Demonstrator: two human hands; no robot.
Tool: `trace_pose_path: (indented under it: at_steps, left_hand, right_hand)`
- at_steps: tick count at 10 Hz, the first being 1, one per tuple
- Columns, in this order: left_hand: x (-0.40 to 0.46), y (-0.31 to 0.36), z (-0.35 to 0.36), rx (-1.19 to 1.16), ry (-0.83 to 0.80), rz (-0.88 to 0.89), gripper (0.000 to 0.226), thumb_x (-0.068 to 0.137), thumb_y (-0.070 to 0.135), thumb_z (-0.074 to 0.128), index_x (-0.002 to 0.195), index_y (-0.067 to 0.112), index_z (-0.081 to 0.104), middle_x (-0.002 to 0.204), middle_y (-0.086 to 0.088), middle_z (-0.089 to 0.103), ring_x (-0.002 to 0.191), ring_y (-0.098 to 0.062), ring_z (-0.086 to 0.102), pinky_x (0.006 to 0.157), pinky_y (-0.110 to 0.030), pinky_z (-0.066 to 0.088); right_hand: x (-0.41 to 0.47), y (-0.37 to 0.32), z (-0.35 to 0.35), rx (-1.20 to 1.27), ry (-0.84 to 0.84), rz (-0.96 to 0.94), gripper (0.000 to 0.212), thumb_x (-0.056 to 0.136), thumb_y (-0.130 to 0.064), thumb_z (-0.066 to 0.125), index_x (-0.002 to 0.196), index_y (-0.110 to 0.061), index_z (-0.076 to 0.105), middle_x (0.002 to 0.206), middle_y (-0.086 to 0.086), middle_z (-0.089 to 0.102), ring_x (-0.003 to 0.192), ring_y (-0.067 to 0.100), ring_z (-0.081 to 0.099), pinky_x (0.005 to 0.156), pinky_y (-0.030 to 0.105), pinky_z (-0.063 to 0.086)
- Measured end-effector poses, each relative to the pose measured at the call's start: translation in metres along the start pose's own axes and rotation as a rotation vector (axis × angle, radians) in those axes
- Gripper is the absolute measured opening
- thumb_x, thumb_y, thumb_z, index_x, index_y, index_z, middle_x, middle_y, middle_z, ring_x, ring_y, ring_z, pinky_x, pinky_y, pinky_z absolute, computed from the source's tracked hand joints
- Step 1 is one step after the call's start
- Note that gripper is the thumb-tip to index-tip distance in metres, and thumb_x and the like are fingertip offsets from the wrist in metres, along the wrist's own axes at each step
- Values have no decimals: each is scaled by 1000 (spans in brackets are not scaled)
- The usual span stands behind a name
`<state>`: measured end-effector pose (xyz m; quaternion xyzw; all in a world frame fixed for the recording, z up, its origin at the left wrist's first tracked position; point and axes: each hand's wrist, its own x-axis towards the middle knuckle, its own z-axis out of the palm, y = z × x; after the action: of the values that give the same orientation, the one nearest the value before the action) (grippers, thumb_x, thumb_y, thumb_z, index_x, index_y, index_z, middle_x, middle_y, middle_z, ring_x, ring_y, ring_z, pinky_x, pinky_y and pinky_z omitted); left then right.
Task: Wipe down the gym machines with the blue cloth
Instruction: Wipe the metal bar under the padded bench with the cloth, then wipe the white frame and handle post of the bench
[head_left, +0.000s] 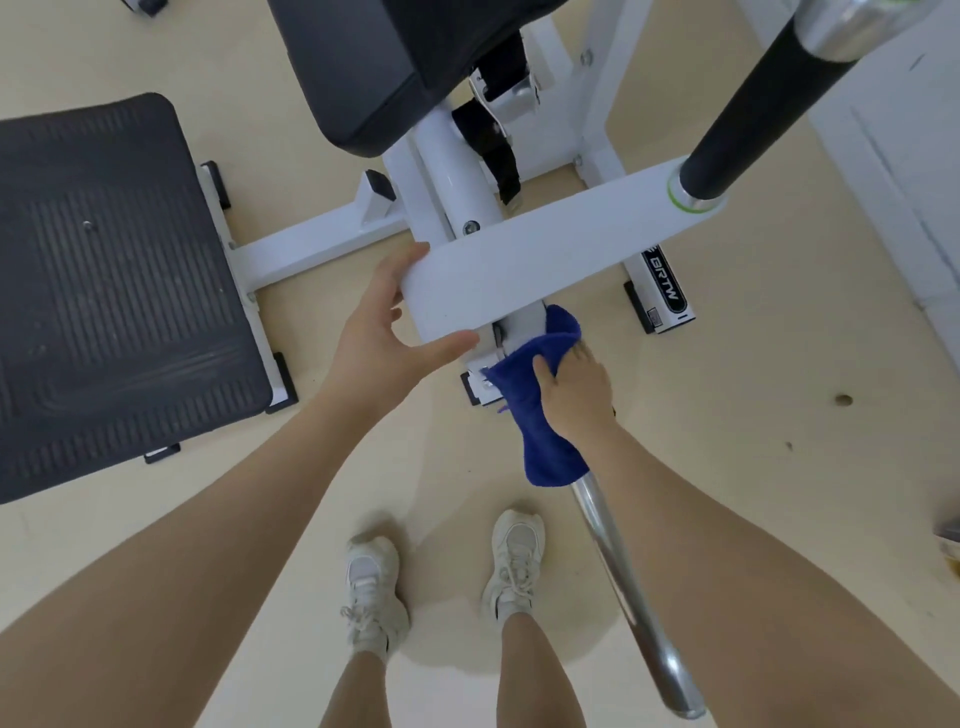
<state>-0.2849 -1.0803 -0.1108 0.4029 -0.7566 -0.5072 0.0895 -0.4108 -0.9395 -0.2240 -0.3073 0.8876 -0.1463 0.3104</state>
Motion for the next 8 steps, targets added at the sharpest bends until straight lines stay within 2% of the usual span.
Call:
trace_pose_path:
  at_steps: [1,2,3,4,5,6,7,8]
  left_hand:
    - [4,-5,-6,-9,-45,17,72,70,29,78,128,42,36,123,23,46,116,-5,47,102,-31,41]
    - [6,-2,-11,17,-112,46,72,68,32,78,127,38,38,119,23,47,115,-6,46,98,-31,44]
    - [7,-1,-17,40,-180,49,72,74,29,75,134,33,34,123,16,46,113,-6,44,95,-25,40]
    - [9,-4,-33,-9,-314,0,62,88,29,60,140,38,28,131,17,44,117,1,41,92,-6,31]
    - [16,-10,-62,-15,-441,-48,44,98,28,42,138,42,33,134,21,44,107,9,45,81,8,25]
    - [25,-15,-103,7,-494,-67,41,98,26,41,136,41,38,139,17,42,123,2,41,98,-8,24]
    - [46,-9,-146,14,-456,-68,40,99,26,40,136,41,38,137,17,43,122,3,38,101,-17,25]
    - [74,-2,-178,63,-439,-48,40,100,26,37,139,36,37,139,13,42,126,-3,37,96,-18,29]
  right_hand:
    - [-20,-18,7,-260,13,-82,51,101,-33,30,146,-10,26,156,4,19,144,22,8,115,41,7]
    - [-52,-44,11,-120,-298,-41,32,98,-24,39,127,-13,48,135,8,47,132,24,33,107,31,20]
    - [-64,-60,18,123,-48,-42,10,96,-17,46,98,-15,56,84,-4,56,78,8,53,72,12,40]
    - [-86,-99,0,524,-85,347,18,100,-25,42,84,-26,51,72,-7,54,73,15,59,56,4,38]
    - [-83,-143,-2,748,50,468,31,100,-30,40,118,-9,53,110,13,61,106,31,57,80,24,42]
    - [-80,-189,-4,806,-11,570,44,100,-34,38,125,1,48,122,18,56,113,32,53,84,29,40]
    - [-74,-237,-16,863,-15,641,47,100,-35,37,127,3,45,126,20,53,117,33,50,85,30,39]
    - [-50,-271,-27,1005,37,683,49,101,-37,35,134,-2,39,132,15,49,121,31,47,94,35,38]
